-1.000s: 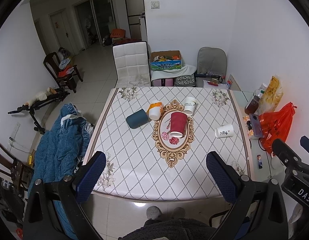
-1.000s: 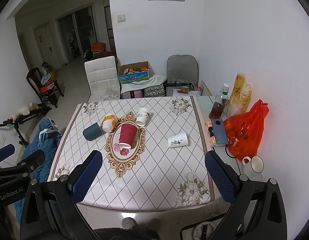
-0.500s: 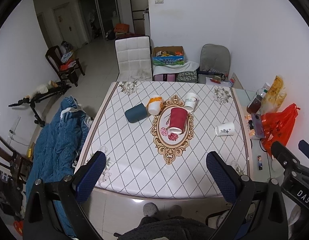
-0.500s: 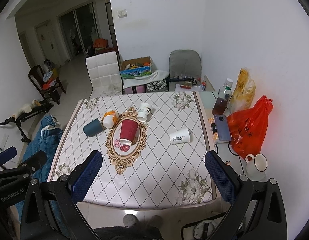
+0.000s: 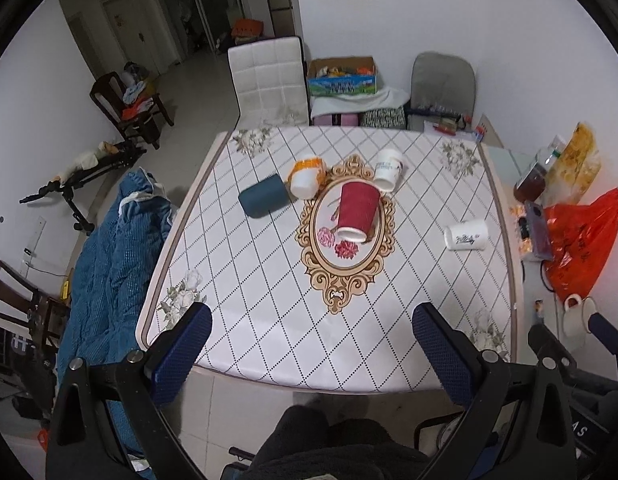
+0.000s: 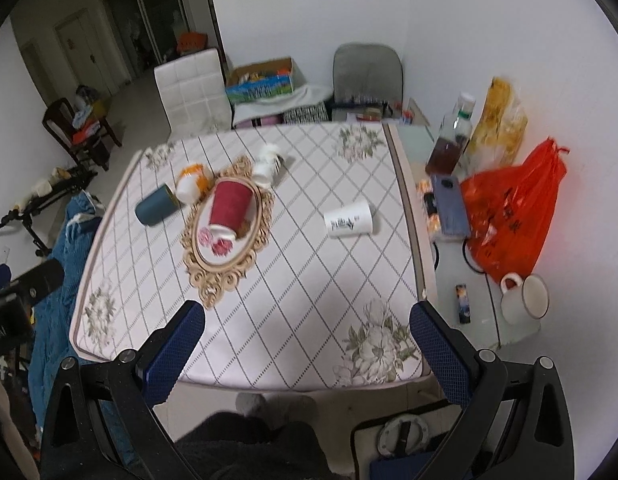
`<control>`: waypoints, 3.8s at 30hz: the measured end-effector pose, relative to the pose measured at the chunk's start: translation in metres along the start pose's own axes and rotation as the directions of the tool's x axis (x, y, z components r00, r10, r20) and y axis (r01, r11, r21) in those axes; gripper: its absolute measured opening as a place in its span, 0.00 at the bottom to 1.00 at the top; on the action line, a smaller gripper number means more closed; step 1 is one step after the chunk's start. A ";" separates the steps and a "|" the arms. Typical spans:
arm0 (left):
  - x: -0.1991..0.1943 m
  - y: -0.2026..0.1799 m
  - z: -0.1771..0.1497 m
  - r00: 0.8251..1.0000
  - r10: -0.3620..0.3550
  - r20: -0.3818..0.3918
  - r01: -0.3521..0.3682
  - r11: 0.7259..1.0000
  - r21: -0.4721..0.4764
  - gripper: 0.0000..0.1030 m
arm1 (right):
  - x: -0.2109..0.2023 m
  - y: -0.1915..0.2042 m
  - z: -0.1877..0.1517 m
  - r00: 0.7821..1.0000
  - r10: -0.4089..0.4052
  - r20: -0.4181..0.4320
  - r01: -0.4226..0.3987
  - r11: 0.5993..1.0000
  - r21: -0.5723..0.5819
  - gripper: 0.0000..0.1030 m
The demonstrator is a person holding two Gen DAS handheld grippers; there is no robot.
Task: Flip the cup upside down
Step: 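Move the left tool toward the white bird-print paper cup by the tray, then close the left gripper around the white paper cup and lift it, then carry the upright white paper cup with the left tool toward the right tool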
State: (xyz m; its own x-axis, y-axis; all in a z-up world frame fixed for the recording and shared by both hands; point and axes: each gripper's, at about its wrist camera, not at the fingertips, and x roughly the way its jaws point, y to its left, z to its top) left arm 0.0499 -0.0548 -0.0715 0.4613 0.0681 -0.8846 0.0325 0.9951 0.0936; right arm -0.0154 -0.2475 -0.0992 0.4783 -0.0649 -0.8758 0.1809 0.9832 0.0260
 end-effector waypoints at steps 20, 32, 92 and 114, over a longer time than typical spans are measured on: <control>0.131 -0.049 0.113 0.995 -0.041 -0.086 0.056 0.983 0.175 1.00 | 0.140 -0.015 0.038 0.972 -0.097 -0.215 0.126 0.984 0.125 1.00; 0.253 -0.097 0.200 0.983 0.016 -0.185 0.042 0.952 0.304 1.00 | 0.260 -0.021 0.047 0.907 -0.120 -0.403 0.183 0.976 0.122 1.00; 0.445 -0.199 0.253 0.919 -0.008 -0.395 0.217 0.845 0.488 0.59 | 0.346 -0.018 0.053 0.783 -0.221 -0.582 0.334 0.938 0.094 1.00; 0.282 -0.148 0.171 0.886 -0.176 -0.428 0.315 0.906 0.281 0.59 | 0.292 -0.040 0.019 0.842 -0.119 -0.526 0.201 0.974 0.102 1.00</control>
State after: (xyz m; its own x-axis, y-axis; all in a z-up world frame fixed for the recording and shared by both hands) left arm 0.3271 -0.1954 -0.2565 0.0234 -0.0835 -0.9962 0.4243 0.9031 -0.0658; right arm 0.1339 -0.3095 -0.3470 -0.0705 -0.0819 -0.9941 0.3599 0.9274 -0.1019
